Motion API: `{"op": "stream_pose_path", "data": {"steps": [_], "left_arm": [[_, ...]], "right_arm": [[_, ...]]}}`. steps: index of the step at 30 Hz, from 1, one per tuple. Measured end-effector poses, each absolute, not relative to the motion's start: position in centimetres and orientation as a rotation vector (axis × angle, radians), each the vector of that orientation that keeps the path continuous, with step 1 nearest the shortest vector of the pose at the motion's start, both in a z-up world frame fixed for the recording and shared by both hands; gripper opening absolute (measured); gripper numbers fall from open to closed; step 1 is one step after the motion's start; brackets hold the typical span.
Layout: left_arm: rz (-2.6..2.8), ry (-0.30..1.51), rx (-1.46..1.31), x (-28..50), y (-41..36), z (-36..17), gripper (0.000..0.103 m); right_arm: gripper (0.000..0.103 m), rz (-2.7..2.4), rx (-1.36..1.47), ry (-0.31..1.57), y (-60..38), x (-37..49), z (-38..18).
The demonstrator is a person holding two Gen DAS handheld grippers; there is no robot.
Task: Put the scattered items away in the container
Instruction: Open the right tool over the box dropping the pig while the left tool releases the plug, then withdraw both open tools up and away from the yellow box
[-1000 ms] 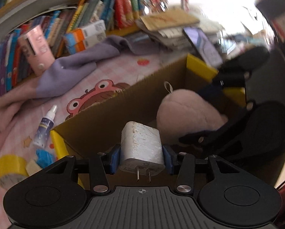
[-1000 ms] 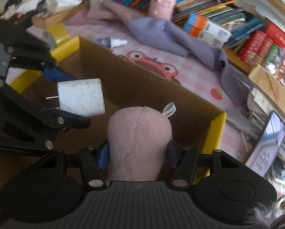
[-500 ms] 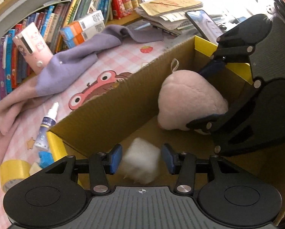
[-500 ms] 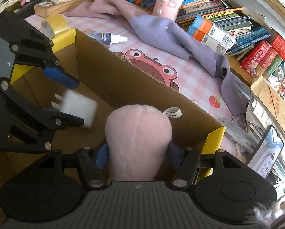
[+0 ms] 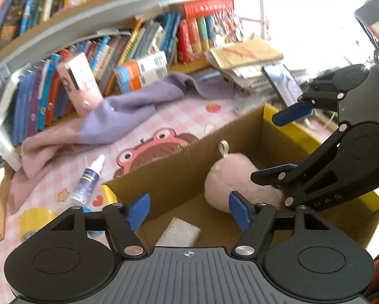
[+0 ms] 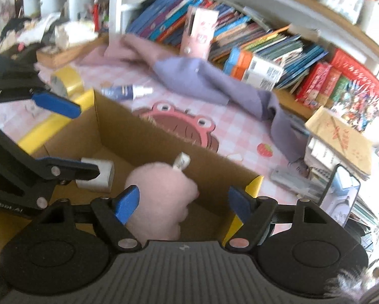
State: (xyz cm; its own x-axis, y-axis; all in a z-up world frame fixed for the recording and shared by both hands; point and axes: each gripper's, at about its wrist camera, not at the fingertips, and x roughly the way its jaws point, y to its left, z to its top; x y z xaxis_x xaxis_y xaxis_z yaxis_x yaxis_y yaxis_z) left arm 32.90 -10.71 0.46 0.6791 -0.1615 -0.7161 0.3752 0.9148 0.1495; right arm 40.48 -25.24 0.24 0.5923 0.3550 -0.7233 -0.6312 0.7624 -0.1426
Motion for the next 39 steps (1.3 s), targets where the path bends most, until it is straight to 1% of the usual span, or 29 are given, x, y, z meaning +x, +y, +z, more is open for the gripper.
{"op": "stream_pose_path", "data": {"steps": [8, 18, 25, 29, 37, 39], "left_arm": [[-0.199, 0.657, 0.168, 29.0, -8.6, 3.4, 0.084], [-0.129, 0.596, 0.035, 23.5, -5.3, 4.0, 0.085], [-0.131, 0.564, 0.017, 20.2, -3.3, 3.5, 0.086], [-0.146, 0.553, 0.037, 17.9, -2.2, 3.1, 0.091], [-0.15, 0.57, 0.025, 11.9, 1.4, 2.4, 0.093], [-0.126, 0.582, 0.019, 10.4, 2.3, 2.1, 0.095]], "right_arm": [[0.076, 0.512, -0.258, 0.638, -26.6, 37.2, 2.8], [0.076, 0.328, -0.155, 0.575, -28.2, 31.4, 4.3], [0.075, 0.201, -0.133, 0.541, -27.8, 26.5, 3.6], [0.075, 0.155, -0.148, 0.517, -26.5, 23.1, 3.1], [0.076, 0.087, -0.109, 0.508, -23.9, 16.4, 2.7], [0.078, 0.077, -0.102, 0.49, -23.2, 14.4, 2.5]]}}
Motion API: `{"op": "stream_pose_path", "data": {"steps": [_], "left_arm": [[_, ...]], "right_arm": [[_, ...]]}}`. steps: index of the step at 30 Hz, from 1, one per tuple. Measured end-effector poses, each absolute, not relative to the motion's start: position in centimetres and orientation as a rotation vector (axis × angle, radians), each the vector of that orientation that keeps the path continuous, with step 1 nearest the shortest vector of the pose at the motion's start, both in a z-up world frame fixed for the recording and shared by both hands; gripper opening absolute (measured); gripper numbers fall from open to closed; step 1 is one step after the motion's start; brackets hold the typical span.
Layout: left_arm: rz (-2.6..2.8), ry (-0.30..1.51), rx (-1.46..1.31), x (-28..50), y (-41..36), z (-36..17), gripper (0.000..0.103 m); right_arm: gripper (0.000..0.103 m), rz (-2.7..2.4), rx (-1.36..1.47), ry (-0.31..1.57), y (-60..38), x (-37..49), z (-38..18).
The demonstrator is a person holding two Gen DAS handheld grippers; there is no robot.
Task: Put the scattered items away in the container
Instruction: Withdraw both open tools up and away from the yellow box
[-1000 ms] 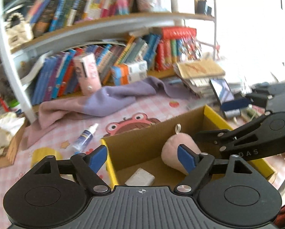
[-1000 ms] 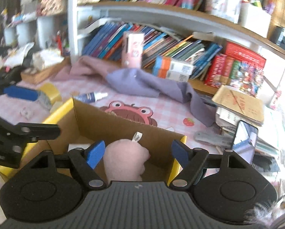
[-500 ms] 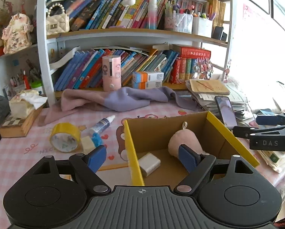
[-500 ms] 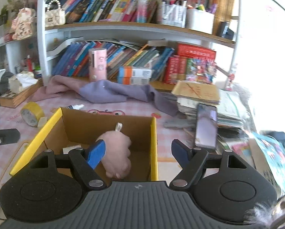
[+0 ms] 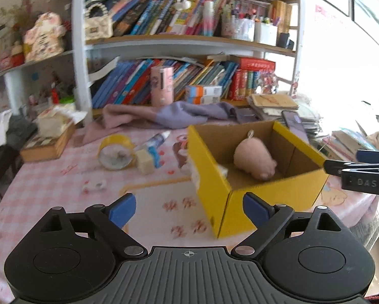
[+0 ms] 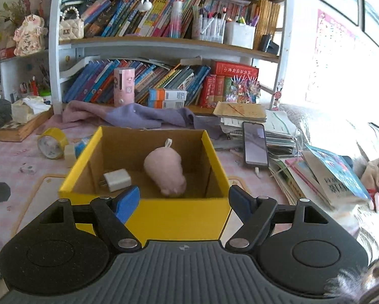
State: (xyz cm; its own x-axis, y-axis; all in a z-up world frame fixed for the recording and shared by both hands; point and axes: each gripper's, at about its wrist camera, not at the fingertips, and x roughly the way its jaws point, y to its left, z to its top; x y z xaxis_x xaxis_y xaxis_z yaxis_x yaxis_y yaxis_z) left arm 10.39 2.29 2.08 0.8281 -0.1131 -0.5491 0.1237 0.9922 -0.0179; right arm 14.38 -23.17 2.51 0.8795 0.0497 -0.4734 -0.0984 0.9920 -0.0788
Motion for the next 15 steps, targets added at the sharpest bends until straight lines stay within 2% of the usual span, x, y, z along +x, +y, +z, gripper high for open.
{"op": "stream_pose_path", "data": {"steps": [3, 15], "left_arm": [[-0.114, 0.58, 0.011, 8.3, 3.5, 1.7, 0.096], [-0.085, 0.588, 0.085, 2.8, 5.6, 0.4, 0.098]], "right_arm": [[0.086, 0.077, -0.092, 0.465, -22.1, 11.9, 2.1], [0.097, 0.108, -0.06, 0.54, -18.9, 6.5, 1.2]]}}
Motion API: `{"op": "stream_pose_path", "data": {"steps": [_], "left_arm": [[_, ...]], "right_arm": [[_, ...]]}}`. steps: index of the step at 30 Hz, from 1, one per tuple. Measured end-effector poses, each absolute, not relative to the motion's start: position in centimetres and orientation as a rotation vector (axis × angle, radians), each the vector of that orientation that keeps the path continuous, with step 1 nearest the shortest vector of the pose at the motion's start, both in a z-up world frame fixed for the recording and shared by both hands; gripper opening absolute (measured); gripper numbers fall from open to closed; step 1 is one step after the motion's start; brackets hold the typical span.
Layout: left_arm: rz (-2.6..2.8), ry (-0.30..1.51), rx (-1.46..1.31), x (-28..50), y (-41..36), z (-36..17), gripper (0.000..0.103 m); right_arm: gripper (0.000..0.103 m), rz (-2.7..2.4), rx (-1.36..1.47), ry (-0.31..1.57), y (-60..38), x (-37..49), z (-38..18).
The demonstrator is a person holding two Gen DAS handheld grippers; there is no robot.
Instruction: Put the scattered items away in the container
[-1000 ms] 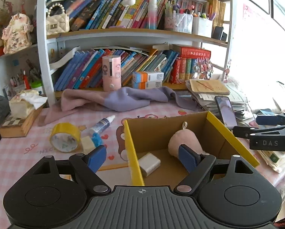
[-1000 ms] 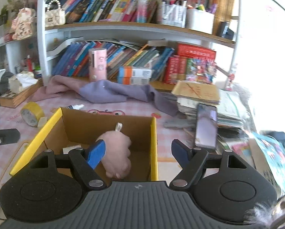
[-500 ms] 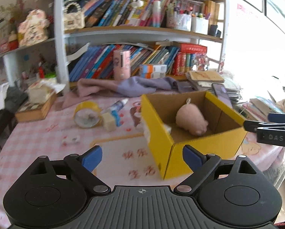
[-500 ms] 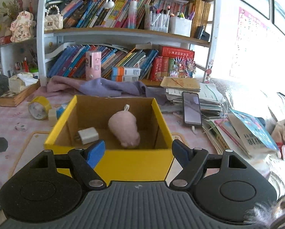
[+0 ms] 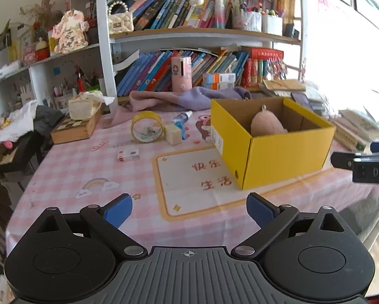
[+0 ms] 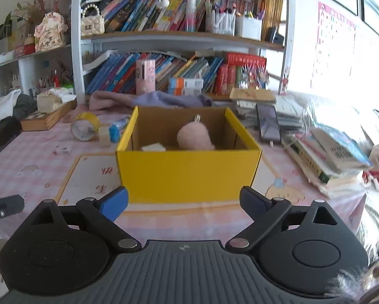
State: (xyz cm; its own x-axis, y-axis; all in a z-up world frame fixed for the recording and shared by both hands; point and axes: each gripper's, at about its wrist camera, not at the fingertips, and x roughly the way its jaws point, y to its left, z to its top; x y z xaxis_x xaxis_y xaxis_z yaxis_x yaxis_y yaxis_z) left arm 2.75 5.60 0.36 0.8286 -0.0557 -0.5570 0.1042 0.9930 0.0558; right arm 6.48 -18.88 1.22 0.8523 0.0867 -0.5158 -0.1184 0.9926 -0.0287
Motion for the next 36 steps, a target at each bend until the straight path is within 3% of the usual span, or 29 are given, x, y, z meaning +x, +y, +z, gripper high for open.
{"op": "stream_pose_path", "data": {"steps": [8, 15, 25, 36], "left_arm": [[-0.104, 0.622, 0.048, 1.3, 6.9, 0.0, 0.098], [-0.084, 0.642, 0.017, 0.9, 8.5, -0.3, 0.098], [-0.034, 0.658, 0.0, 0.1, 10.5, -0.4, 0.098], [0.038, 0.676, -0.059, -0.4, 13.4, -0.3, 0.099]], "right_arm": [[0.097, 0.215, -0.029, 0.622, -16.3, 5.1, 0.8], [0.086, 0.32, -0.126, 0.628, -12.8, 4.0, 0.7], [0.084, 0.388, -0.166, 0.661, -9.9, 4.2, 0.6], [0.059, 0.482, -0.217, 0.638, -6.8, 4.8, 1.1]]}}
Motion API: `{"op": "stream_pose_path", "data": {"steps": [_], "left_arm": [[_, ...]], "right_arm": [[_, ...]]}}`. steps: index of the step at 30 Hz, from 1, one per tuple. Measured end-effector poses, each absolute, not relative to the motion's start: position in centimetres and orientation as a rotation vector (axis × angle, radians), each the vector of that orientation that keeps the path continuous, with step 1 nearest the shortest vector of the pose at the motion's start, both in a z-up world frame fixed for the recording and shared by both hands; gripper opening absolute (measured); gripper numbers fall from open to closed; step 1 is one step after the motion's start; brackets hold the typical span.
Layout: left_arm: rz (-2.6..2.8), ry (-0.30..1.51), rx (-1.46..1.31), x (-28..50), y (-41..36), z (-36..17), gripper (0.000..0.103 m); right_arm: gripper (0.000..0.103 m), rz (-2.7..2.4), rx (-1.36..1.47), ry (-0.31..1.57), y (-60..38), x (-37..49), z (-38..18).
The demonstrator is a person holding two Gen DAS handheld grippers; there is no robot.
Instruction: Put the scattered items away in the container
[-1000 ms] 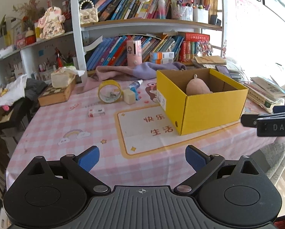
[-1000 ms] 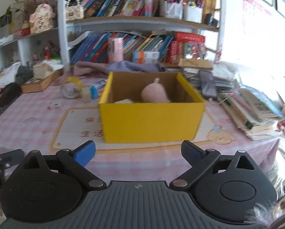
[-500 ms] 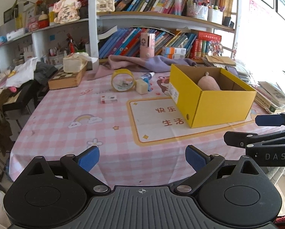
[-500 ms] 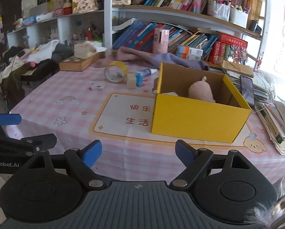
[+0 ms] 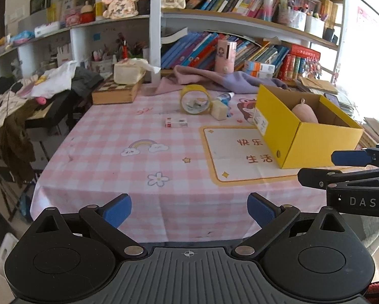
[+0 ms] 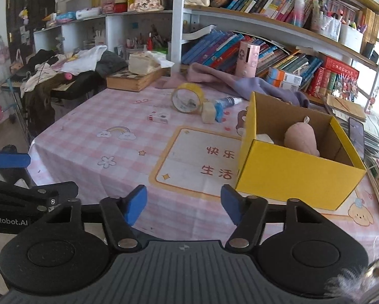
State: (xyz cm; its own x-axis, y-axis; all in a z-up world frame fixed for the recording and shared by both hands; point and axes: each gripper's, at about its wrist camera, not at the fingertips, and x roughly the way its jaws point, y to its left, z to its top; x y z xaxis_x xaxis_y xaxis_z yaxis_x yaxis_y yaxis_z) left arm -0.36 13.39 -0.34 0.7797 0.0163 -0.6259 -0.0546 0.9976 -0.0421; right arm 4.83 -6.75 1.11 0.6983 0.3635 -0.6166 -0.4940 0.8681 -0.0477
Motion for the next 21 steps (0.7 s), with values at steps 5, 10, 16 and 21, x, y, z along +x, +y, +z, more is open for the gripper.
{"op": "stream_pose_path", "data": {"steps": [5, 10, 16, 21], "left_arm": [[0.034, 0.677, -0.052, 0.0, 13.6, -0.5, 0.1], [0.035, 0.694, -0.041, 1.0, 13.9, -0.8, 0.1], [0.01, 0.705, -0.043, 2.3, 14.1, -1.1, 0.1], [-0.01, 0.706, -0.052, 3.6, 14.4, -1.3, 0.1]], "right_arm": [[0.052, 0.494, -0.206, 0.642, -6.3, 5.6, 0.8], [0.047, 0.484, -0.251, 0.642, -5.2, 6.1, 0.2], [0.047, 0.501, -0.242, 0.638, -4.7, 7.1, 0.2], [0.047, 0.488, -0.227, 0.632, -4.5, 8.4, 0.2]]}}
